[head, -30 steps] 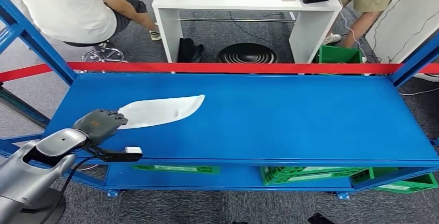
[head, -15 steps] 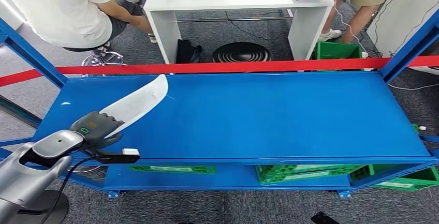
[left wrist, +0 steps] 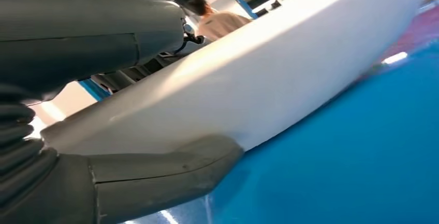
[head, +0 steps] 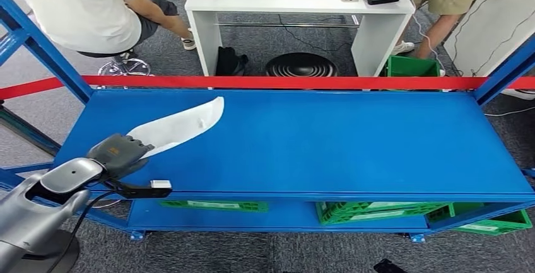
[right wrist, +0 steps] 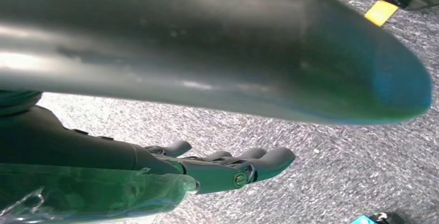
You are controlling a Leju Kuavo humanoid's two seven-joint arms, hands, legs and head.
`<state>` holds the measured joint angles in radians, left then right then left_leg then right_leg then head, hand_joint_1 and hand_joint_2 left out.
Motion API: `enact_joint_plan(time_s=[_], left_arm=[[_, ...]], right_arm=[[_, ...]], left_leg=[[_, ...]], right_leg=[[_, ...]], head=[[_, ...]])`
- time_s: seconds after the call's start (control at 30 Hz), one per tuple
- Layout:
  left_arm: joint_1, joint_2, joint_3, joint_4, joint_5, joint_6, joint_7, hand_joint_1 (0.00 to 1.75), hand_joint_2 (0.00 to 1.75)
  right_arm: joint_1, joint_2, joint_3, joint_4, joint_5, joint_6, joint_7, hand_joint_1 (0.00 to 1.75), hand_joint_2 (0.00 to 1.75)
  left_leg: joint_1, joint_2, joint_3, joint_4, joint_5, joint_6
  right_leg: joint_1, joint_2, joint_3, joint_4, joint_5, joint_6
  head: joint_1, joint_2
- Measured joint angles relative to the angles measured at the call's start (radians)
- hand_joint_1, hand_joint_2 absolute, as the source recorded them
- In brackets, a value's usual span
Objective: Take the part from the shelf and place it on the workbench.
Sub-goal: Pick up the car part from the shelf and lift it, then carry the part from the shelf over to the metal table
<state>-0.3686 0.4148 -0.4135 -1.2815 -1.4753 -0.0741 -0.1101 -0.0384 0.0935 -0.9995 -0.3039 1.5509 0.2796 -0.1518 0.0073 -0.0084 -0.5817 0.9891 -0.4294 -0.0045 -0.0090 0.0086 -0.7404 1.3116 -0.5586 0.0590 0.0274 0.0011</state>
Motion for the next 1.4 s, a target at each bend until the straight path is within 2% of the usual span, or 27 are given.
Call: enact_joint_plan(time_s=[0.03, 0.13, 0.17, 0.2, 0.27, 0.33, 0.4, 0.47, 0.5, 0.53, 0.57, 0.63, 0.67, 0.73, 0.83, 0.87, 0.9, 0.97, 1.0, 1.03, 1.07, 1.13, 1.17, 1.2, 1.3, 1.33, 1.4], left_arm=[[0.004, -0.002, 0.002, 0.0, 0.001, 0.008, 0.002, 1.75, 1.75], [0.01, -0.007, 0.007, -0.002, 0.004, 0.02, 0.006, 1.75, 1.75], [0.011, -0.008, 0.009, -0.003, 0.005, 0.025, 0.006, 1.75, 1.75], [0.014, -0.009, 0.011, -0.005, 0.01, 0.036, 0.003, 1.75, 1.75], [0.027, -0.017, 0.022, -0.016, 0.043, 0.081, -0.017, 1.75, 1.75], [0.054, -0.045, 0.052, -0.056, 0.144, 0.143, -0.072, 1.75, 1.75], [0.095, -0.101, 0.099, -0.129, 0.317, 0.172, -0.156, 1.75, 1.75], [0.145, -0.175, 0.143, -0.229, 0.52, 0.146, -0.249, 1.75, 1.75], [0.171, -0.209, 0.16, -0.282, 0.609, 0.122, -0.286, 1.75, 1.75], [0.195, -0.246, 0.175, -0.34, 0.694, 0.093, -0.32, 1.75, 1.75], [0.215, -0.276, 0.187, -0.391, 0.756, 0.068, -0.341, 1.75, 1.75], [0.243, -0.326, 0.208, -0.478, 0.833, 0.033, -0.366, 1.75, 1.75], [0.253, -0.346, 0.216, -0.511, 0.852, 0.023, -0.372, 1.75, 1.75], [0.268, -0.379, 0.227, -0.561, 0.866, 0.013, -0.379, 1.75, 1.75], [0.288, -0.411, 0.243, -0.606, 0.887, -0.004, -0.394, 1.75, 1.75], [0.292, -0.421, 0.247, -0.617, 0.906, -0.017, -0.404, 1.75, 1.75], [0.296, -0.432, 0.251, -0.63, 0.936, -0.035, -0.416, 1.75, 1.75], [0.307, -0.451, 0.255, -0.653, 1.042, -0.096, -0.446, 1.75, 1.75], [0.313, -0.459, 0.256, -0.666, 1.122, -0.14, -0.459, 1.75, 1.75], [0.319, -0.467, 0.257, -0.678, 1.219, -0.195, -0.468, 1.75, 1.75], [0.322, -0.474, 0.256, -0.691, 1.323, -0.254, -0.47, 1.75, 1.75], [0.325, -0.489, 0.252, -0.717, 1.506, -0.356, -0.457, 1.75, 1.75], [0.325, -0.496, 0.247, -0.729, 1.573, -0.388, -0.444, 1.75, 1.75], [0.324, -0.502, 0.238, -0.74, 1.622, -0.406, -0.43, 1.75, 1.75], [0.324, -0.514, 0.2, -0.759, 1.718, -0.423, -0.392, 1.75, 1.75], [0.324, -0.514, 0.186, -0.76, 1.738, -0.426, -0.383, 1.75, 1.75], [0.323, -0.514, 0.155, -0.761, 1.775, -0.434, -0.371, 1.75, 1.75]], right_arm=[[0.001, 0.0, 0.0, 0.0, 0.0, 0.0, 0.0, 0.0, 0.0], [0.0, -0.001, 0.0, 0.001, 0.0, -0.001, 0.0, 0.0, 0.0], [-0.001, -0.001, 0.0, 0.001, 0.0, -0.001, 0.0, 0.0, 0.0], [-0.001, -0.001, 0.0, 0.001, 0.0, -0.001, 0.0, 0.0, 0.0], [0.001, 0.0, 0.0, 0.001, 0.0, -0.001, 0.0, 0.0, 0.0], [0.004, 0.0, -0.001, 0.0, -0.001, 0.0, 0.002, 0.0, 0.0], [0.006, 0.002, -0.003, -0.005, -0.001, 0.001, 0.004, 0.0, 0.0], [0.01, 0.008, -0.006, -0.016, 0.0, 0.008, 0.009, 0.0, 0.0], [0.013, 0.013, -0.008, -0.023, 0.0, 0.012, 0.011, 0.0, 0.0], [0.016, 0.019, -0.011, -0.031, 0.0, 0.016, 0.013, 0.0, 0.0], [0.019, 0.026, -0.014, -0.039, 0.0, 0.02, 0.014, 0.0, 0.0], [0.025, 0.037, -0.019, -0.054, 0.0, 0.025, 0.015, 0.0, 0.0], [0.026, 0.042, -0.021, -0.061, 0.0, 0.026, 0.015, 0.0, 0.0], [0.028, 0.047, -0.023, -0.071, 0.0, 0.027, 0.015, 0.0, 0.0], [0.029, 0.053, -0.026, -0.082, 0.0, 0.028, 0.015, 0.0, 0.0], [0.029, 0.055, -0.027, -0.084, 0.0, 0.028, 0.015, 0.0, 0.0], [0.03, 0.056, -0.028, -0.087, 0.0, 0.028, 0.015, 0.0, 0.0], [0.03, 0.059, -0.028, -0.092, 0.0, 0.029, 0.015, 0.0, 0.0], [0.032, 0.061, -0.028, -0.094, 0.0, 0.03, 0.017, 0.0, 0.0], [0.033, 0.062, -0.028, -0.095, 0.0, 0.03, 0.02, 0.0, 0.0], [0.034, 0.064, -0.028, -0.097, 0.0, 0.03, 0.026, 0.0, 0.0], [0.033, 0.066, -0.028, -0.101, 0.0, 0.027, 0.041, 0.0, 0.0], [0.031, 0.067, -0.028, -0.103, 0.0, 0.024, 0.05, 0.0, 0.0], [0.029, 0.068, -0.029, -0.103, 0.0, 0.021, 0.062, 0.0, 0.0], [0.027, 0.072, -0.037, -0.109, 0.0, 0.03, 0.119, 0.0, 0.0], [0.027, 0.073, -0.043, -0.115, 0.0, 0.041, 0.141, 0.0, 0.0], [0.03, 0.075, -0.057, -0.134, 0.0, 0.071, 0.187, 0.0, 0.0]], left_leg=[[0.0, 0.0, 0.001, 0.0, -0.001, 0.0], [-0.001, -0.003, 0.005, 0.004, -0.006, -0.008], [-0.003, -0.004, 0.004, 0.005, -0.006, -0.013], [-0.005, -0.005, 0.002, 0.006, -0.006, -0.018], [-0.006, -0.005, 0.001, 0.003, -0.003, -0.027], [-0.005, -0.004, -0.007, 0.019, -0.019, -0.036], [-0.004, -0.003, -0.051, 0.111, -0.076, -0.044], [-0.002, -0.003, -0.117, 0.248, -0.136, -0.047], [-0.002, -0.003, -0.138, 0.289, -0.143, -0.047], [-0.001, -0.002, -0.141, 0.293, -0.13, -0.046], [0.0, -0.002, -0.126, 0.258, -0.099, -0.045], [0.0, 0.0, -0.062, 0.126, -0.029, -0.041], [0.0, 0.0, -0.035, 0.069, -0.012, -0.038], [-0.001, 0.0, -0.013, 0.019, -0.008, -0.029], [0.0, -0.002, -0.012, 0.012, -0.004, -0.009], [0.001, -0.002, -0.011, 0.011, -0.003, -0.003], [0.002, -0.002, -0.011, 0.01, -0.002, 0.001], [0.001, -0.002, -0.011, 0.01, -0.003, 0.005], [0.0, -0.002, -0.01, 0.01, -0.003, 0.006], [0.0, -0.002, -0.009, 0.01, -0.004, 0.006], [0.0, -0.002, -0.007, 0.01, -0.004, 0.005], [0.0, -0.003, -0.002, 0.012, -0.007, 0.0], [-0.002, -0.004, -0.001, 0.016, -0.008, -0.004], [-0.004, -0.005, -0.002, 0.018, -0.007, -0.009], [-0.005, -0.006, -0.006, 0.019, -0.001, -0.024], [-0.005, -0.005, -0.008, 0.022, -0.01, -0.029], [-0.004, -0.004, -0.032, 0.079, -0.064, -0.037]], right_leg=[[0.0, 0.0, 0.006, -0.012, 0.016, 0.0], [-0.002, 0.0, 0.102, -0.205, 0.105, -0.002], [-0.003, 0.001, 0.126, -0.252, 0.119, -0.005], [-0.002, 0.003, 0.135, -0.274, 0.122, -0.01], [-0.001, 0.006, 0.133, -0.276, 0.123, -0.023], [-0.004, 0.006, 0.133, -0.278, 0.125, -0.035], [-0.007, 0.005, 0.134, -0.28, 0.126, -0.043], [-0.008, 0.004, 0.134, -0.28, 0.124, -0.046], [-0.008, 0.004, 0.135, -0.28, 0.123, -0.046], [-0.008, 0.004, 0.136, -0.28, 0.122, -0.046], [-0.009, 0.006, 0.138, -0.28, 0.121, -0.044], [-0.009, 0.008, 0.142, -0.279, 0.117, -0.037], [-0.007, 0.009, 0.142, -0.278, 0.115, -0.032], [-0.004, 0.009, 0.141, -0.279, 0.115, -0.019], [-0.007, 0.006, 0.138, -0.273, 0.107, -0.001], [-0.007, 0.003, 0.125, -0.244, 0.087, 0.003], [-0.008, 0.001, 0.102, -0.192, 0.057, 0.006], [-0.007, 0.0, 0.04, -0.055, -0.009, 0.01], [-0.007, 0.0, 0.018, -0.006, -0.024, 0.01], [-0.007, 0.0, 0.013, 0.006, -0.02, 0.011], [-0.007, 0.0, 0.029, -0.024, 0.005, 0.01], [-0.009, 0.0, 0.1, -0.162, 0.071, 0.011], [-0.01, 0.001, 0.131, -0.223, 0.094, 0.009], [-0.01, 0.003, 0.149, -0.259, 0.105, 0.007], [-0.007, 0.006, 0.149, -0.27, 0.112, -0.011], [-0.008, 0.005, 0.146, -0.271, 0.116, -0.019], [-0.011, 0.002, 0.138, -0.274, 0.125, -0.034]], head=[[0.0, 0.0], [0.001, 0.0], [0.001, 0.0], [0.0, 0.0], [-0.001, 0.0], [-0.004, 0.0], [-0.01, 0.0], [-0.012, 0.0], [-0.012, 0.0], [-0.012, 0.0], [-0.012, 0.0], [-0.014, 0.0], [-0.014, 0.0], [-0.013, 0.0], [-0.008, 0.0], [-0.005, 0.0], [-0.003, 0.0], [0.001, 0.0], [0.002, 0.0], [0.002, 0.0], [0.002, 0.0], [0.002, 0.0], [0.002, 0.0], [0.002, 0.0], [0.002, 0.0], [0.001, 0.0], [-0.002, 0.0]])
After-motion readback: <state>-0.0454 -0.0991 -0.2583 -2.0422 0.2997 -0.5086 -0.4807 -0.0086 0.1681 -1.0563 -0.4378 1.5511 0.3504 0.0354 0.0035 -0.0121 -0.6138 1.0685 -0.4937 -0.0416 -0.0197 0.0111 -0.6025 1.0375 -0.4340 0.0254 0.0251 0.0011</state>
